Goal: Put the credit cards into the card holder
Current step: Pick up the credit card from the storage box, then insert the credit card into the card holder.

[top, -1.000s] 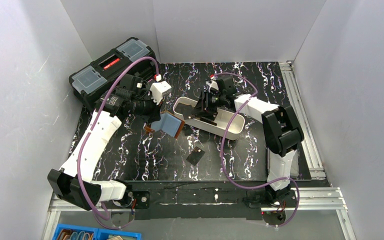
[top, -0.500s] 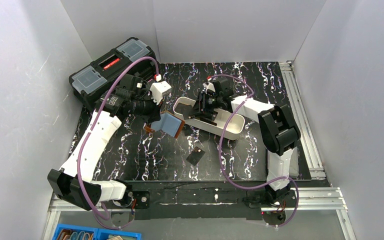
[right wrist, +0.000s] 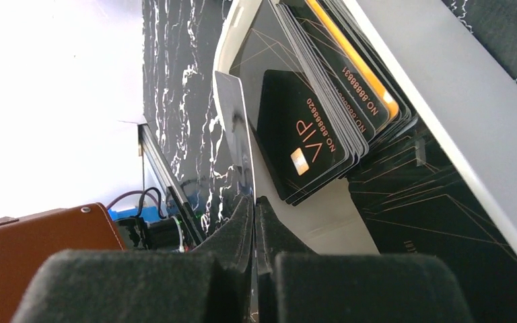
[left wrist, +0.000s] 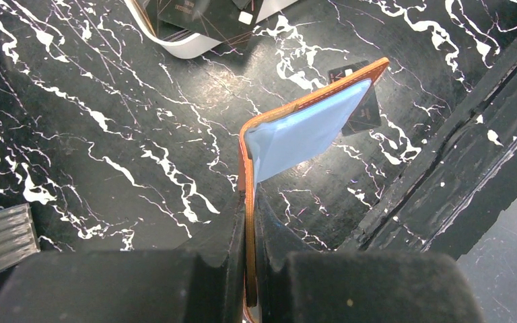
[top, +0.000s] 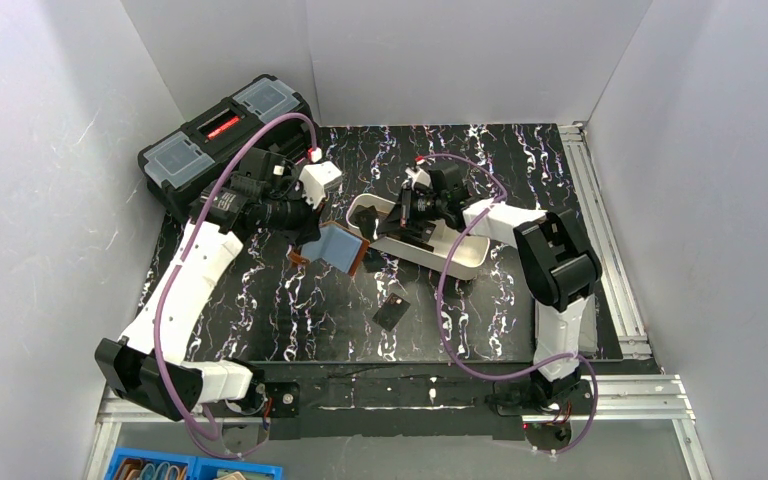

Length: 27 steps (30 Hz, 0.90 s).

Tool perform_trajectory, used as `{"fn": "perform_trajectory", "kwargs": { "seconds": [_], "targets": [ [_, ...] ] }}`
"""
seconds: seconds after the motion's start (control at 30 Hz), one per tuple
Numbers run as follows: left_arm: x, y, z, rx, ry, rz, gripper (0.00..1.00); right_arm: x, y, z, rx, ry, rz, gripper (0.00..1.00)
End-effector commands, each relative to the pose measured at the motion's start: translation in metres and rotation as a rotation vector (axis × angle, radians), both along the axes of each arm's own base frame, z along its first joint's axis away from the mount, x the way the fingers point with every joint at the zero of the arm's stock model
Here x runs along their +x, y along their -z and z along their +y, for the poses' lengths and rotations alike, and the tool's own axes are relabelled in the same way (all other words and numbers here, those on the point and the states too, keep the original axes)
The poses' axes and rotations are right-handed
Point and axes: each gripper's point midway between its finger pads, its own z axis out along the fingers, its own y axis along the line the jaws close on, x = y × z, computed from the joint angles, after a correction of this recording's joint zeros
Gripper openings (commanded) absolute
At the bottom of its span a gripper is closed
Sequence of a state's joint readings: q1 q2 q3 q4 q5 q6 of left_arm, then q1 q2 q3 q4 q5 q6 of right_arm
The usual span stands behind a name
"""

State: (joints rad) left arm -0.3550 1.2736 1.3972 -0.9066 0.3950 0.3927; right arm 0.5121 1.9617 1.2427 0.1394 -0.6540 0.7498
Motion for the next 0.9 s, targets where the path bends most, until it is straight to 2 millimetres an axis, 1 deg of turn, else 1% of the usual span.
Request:
{"fn": "perform_trajectory", "kwargs": {
  "seconds": [0.0, 0.07, 0.13, 0.27, 0.4, 0.53, 0.57, 0.6, 0.67, 0.73, 0.77, 0.87],
  "targets": [
    [0.0, -0.018, 0.006, -0.004, -0.031, -0.041, 0.0, -0.006, -0.017, -0.002, 0.024, -0.003, -0.041, 0.01],
    [0.001, -0.018, 0.007, 0.003, -0.04, -0.044, 0.0, -0.009, -0.024, -0.003, 0.038, -0.007, -0.051, 0.01],
    [0.002, -0.018, 0.008, 0.006, -0.049, -0.043, 0.0, -0.014, -0.036, -0.004, 0.061, -0.013, -0.07, 0.01],
    [0.004, -0.021, 0.006, -0.001, -0.056, -0.027, 0.0, -0.027, -0.069, -0.013, 0.09, -0.025, -0.18, 0.01],
    [0.01, -0.024, 0.004, -0.021, -0.107, 0.023, 0.0, -0.039, -0.102, -0.032, 0.05, -0.01, -0.32, 0.01],
    [0.013, -0.024, 0.001, -0.106, -0.152, 0.088, 0.0, -0.052, -0.132, -0.055, 0.005, 0.035, -0.441, 0.01],
    [0.014, -0.024, 0.0, -0.126, -0.166, 0.106, 0.0, -0.058, -0.147, -0.061, 0.017, 0.048, -0.489, 0.01],
    [0.016, -0.024, 0.0, -0.145, -0.182, 0.124, 0.0, -0.061, -0.154, -0.066, 0.013, 0.064, -0.519, 0.01],
    [0.02, -0.024, 0.0, -0.176, -0.222, 0.161, 0.0, -0.07, -0.177, -0.074, 0.027, 0.078, -0.591, 0.01],
    [0.023, -0.026, -0.001, -0.213, -0.252, 0.197, 0.0, -0.081, -0.199, -0.074, 0.056, 0.077, -0.648, 0.01],
    [0.024, -0.025, -0.002, -0.235, -0.267, 0.223, 0.0, -0.088, -0.208, -0.07, 0.07, 0.069, -0.674, 0.01],
    [0.023, -0.024, -0.007, -0.325, -0.297, 0.311, 0.0, -0.107, -0.232, -0.048, 0.113, 0.02, -0.731, 0.01]
  ]
}}
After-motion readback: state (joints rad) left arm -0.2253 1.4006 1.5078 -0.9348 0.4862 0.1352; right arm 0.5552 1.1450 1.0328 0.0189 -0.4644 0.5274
